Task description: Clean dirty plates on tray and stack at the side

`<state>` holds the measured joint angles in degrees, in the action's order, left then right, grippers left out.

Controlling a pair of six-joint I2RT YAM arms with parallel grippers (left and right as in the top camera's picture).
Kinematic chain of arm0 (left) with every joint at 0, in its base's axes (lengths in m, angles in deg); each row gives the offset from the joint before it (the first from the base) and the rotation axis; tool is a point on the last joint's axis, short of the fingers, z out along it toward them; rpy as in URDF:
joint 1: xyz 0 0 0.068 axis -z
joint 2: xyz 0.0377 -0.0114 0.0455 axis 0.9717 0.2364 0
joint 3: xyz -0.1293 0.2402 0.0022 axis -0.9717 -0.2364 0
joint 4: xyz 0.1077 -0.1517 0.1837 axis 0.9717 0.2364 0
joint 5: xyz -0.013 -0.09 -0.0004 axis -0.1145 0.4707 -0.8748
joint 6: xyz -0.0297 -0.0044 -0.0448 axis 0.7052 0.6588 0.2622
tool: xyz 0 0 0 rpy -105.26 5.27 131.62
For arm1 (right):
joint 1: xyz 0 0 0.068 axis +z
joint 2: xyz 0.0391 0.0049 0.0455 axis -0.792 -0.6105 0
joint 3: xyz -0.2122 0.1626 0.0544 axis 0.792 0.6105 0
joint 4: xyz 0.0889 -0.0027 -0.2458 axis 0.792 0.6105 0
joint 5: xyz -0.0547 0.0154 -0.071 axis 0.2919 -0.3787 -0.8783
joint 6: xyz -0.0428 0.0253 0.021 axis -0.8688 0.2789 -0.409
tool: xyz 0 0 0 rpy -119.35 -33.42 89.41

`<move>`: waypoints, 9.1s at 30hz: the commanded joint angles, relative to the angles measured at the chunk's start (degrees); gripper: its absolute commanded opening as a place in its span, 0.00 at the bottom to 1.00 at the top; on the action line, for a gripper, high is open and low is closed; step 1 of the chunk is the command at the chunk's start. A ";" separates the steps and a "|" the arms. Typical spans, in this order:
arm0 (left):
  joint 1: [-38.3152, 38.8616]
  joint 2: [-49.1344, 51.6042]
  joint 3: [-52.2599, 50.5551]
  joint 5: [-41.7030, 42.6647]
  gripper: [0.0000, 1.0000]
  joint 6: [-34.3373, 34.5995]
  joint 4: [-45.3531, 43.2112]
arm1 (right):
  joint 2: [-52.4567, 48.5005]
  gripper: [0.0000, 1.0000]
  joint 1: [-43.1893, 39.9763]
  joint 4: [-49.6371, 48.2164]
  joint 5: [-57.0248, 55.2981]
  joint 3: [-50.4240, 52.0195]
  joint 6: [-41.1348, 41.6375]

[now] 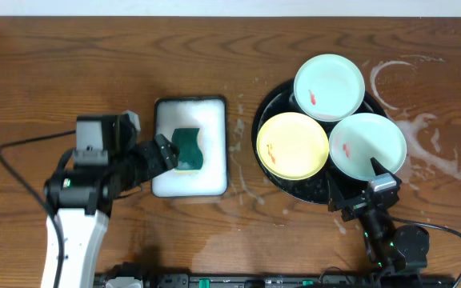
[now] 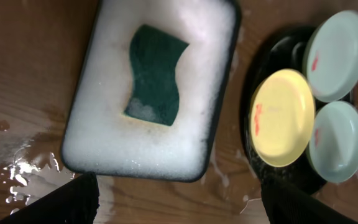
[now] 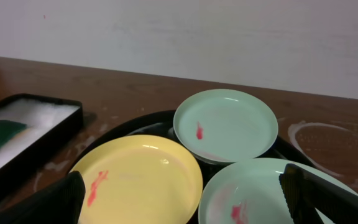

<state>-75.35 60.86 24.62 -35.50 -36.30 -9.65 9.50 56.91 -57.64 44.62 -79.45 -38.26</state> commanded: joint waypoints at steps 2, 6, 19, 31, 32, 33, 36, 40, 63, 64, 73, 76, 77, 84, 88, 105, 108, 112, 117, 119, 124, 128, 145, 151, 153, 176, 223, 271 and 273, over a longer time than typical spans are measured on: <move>0.09 6.60 3.82 -4.68 0.85 -1.81 1.84 | 0.00 0.99 0.39 0.07 -0.11 0.20 -0.68; 0.09 11.67 3.87 -7.26 0.84 -1.81 0.92 | 0.00 0.99 0.39 0.07 -0.11 0.20 -0.68; 5.20 22.75 3.87 -11.02 0.85 -6.97 -7.80 | 0.00 0.99 0.39 0.07 -0.11 0.20 -0.68; 6.86 30.77 3.85 -11.93 0.85 -5.42 -17.75 | 0.00 0.99 0.39 0.07 -0.11 0.20 -0.68; 6.91 31.32 3.85 -11.93 0.85 -5.42 -17.79 | 0.00 0.99 0.39 0.07 -0.11 0.20 -0.68; 6.95 31.85 3.85 -11.96 0.85 -5.44 -17.77 | 0.00 0.99 0.39 0.07 -0.11 0.20 -0.68; 7.63 33.48 3.85 -11.98 0.85 -5.49 -17.92 | 0.00 0.99 0.39 0.07 -0.11 0.20 -0.68; 8.90 35.23 3.85 -12.74 0.84 -5.66 -19.28 | 0.00 0.99 0.39 0.07 -0.11 0.20 -0.70; 9.90 42.07 3.63 -14.23 0.77 -0.15 -21.57 | 0.00 0.99 0.39 0.07 -0.11 0.20 -0.68; 9.90 42.07 3.63 -14.23 0.77 0.39 -21.46 | 0.00 0.99 0.39 0.07 -0.11 0.20 -0.68; 10.88 42.12 1.20 -14.32 0.73 4.92 -22.05 | 0.00 0.99 0.39 0.07 -0.11 0.20 -0.68; 11.41 42.18 1.16 -14.29 0.73 4.94 -22.51 | 0.00 0.99 0.39 0.07 -0.11 0.20 -0.68; 11.58 42.18 1.16 -14.29 0.73 4.94 -22.71 | 0.00 0.99 0.39 0.07 -0.09 0.20 -0.68; 11.76 42.18 1.16 -14.25 0.71 4.94 -22.67 | 0.00 0.99 0.39 0.07 -0.11 0.20 -0.68; 11.76 42.18 1.16 -14.29 0.52 4.92 -22.64 | 0.00 0.99 0.39 0.07 -0.11 0.20 -0.68; 11.65 38.51 2.84 -14.27 0.08 4.87 -21.33 | 0.00 0.99 0.39 0.07 -0.11 0.20 -0.68; 11.65 34.56 3.32 -14.27 0.08 4.63 -21.35 | 0.00 0.99 0.39 0.04 -0.11 0.20 -0.68; 11.65 27.85 3.34 -14.27 0.08 4.66 -21.35 | 0.00 0.99 0.39 0.07 -0.11 0.20 -0.70; 11.65 20.70 3.32 -14.27 0.08 4.66 -21.35 | 0.00 0.99 0.39 0.04 -0.09 0.20 -0.68; 11.65 19.10 3.32 -14.29 0.08 4.63 -21.35 | 0.00 0.99 0.39 0.07 -0.11 0.20 -0.68; 11.65 19.71 2.54 -14.34 0.08 4.66 -21.90 | 0.00 0.99 0.39 0.07 -0.11 0.20 -0.68; 11.65 24.26 0.42 -18.16 0.08 4.70 -24.63 | 0.00 0.99 0.39 0.07 -0.11 0.20 -0.68; 11.58 31.10 0.42 -20.96 0.08 4.70 -28.50 | 0.00 0.99 0.39 0.04 -0.11 0.20 -0.68; 11.58 25.20 0.42 -20.92 0.07 4.70 -26.60 | 0.00 0.99 0.39 0.07 -0.11 0.20 -0.70; 11.58 23.56 0.42 -20.92 0.08 4.70 -26.14 | 0.00 0.99 0.39 0.07 -0.11 0.20 -0.68; 12.35 25.20 -3.74 -18.91 0.08 4.94 -29.51 | 0.00 0.99 0.39 0.07 -0.11 0.20 -0.68; 12.35 22.88 -8.22 -20.11 0.07 3.82 -31.52 | 0.00 0.99 0.39 0.07 -0.11 0.20 -0.68; 12.33 16.59 -9.22 -22.45 0.07 5.95 -31.95 | 0.00 0.99 0.39 0.07 -0.11 0.20 -0.68; 12.35 18.25 -9.22 -22.40 0.07 5.99 -32.81 | 0.00 0.99 0.39 0.04 -0.11 0.20 -0.68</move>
<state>-63.09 76.75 15.72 -56.57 -30.84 -41.70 9.48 56.91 -57.64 44.62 -79.45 -38.26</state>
